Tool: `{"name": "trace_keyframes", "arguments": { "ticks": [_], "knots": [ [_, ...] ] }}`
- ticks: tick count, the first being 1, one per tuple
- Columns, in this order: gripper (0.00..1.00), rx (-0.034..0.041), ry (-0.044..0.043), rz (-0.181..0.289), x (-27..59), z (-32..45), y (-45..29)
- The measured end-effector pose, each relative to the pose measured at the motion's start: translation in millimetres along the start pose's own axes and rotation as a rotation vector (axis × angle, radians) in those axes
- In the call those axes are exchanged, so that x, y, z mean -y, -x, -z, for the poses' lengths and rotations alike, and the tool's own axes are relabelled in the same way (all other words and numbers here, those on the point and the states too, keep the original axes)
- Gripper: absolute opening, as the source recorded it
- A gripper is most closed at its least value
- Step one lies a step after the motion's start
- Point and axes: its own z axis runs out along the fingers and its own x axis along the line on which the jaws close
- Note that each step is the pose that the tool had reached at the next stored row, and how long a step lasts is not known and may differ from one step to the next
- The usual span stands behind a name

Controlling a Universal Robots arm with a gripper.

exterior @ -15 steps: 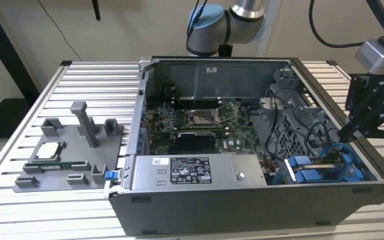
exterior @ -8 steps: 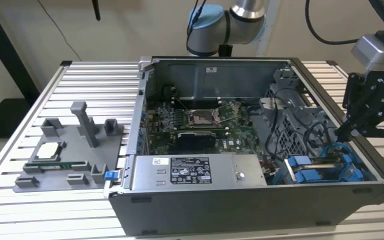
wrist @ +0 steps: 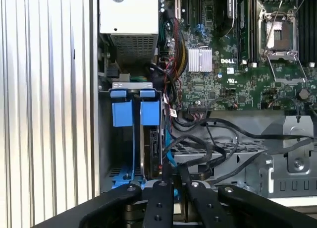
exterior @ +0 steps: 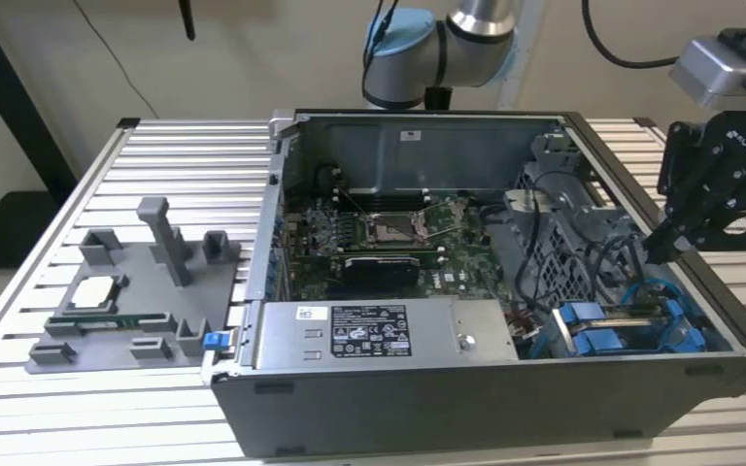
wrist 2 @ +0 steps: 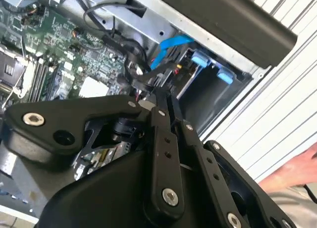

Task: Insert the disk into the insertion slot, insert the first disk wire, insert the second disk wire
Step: 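Insert the second disk wire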

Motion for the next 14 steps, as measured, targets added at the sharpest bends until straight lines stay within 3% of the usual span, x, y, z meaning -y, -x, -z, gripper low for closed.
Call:
{"name": "trace_keyframes", "arguments": {
  "ticks": [5,9,14],
  "knots": [
    [0.0,0.0006,-0.0176,0.002,-22.7,-1.3,-1.4],
    [0.0,0.002,-0.0484,0.004,-36.2,-3.9,-3.9],
    [0.0,0.0026,-0.075,0.007,-50.0,-8.2,-8.2]
  ]
}}
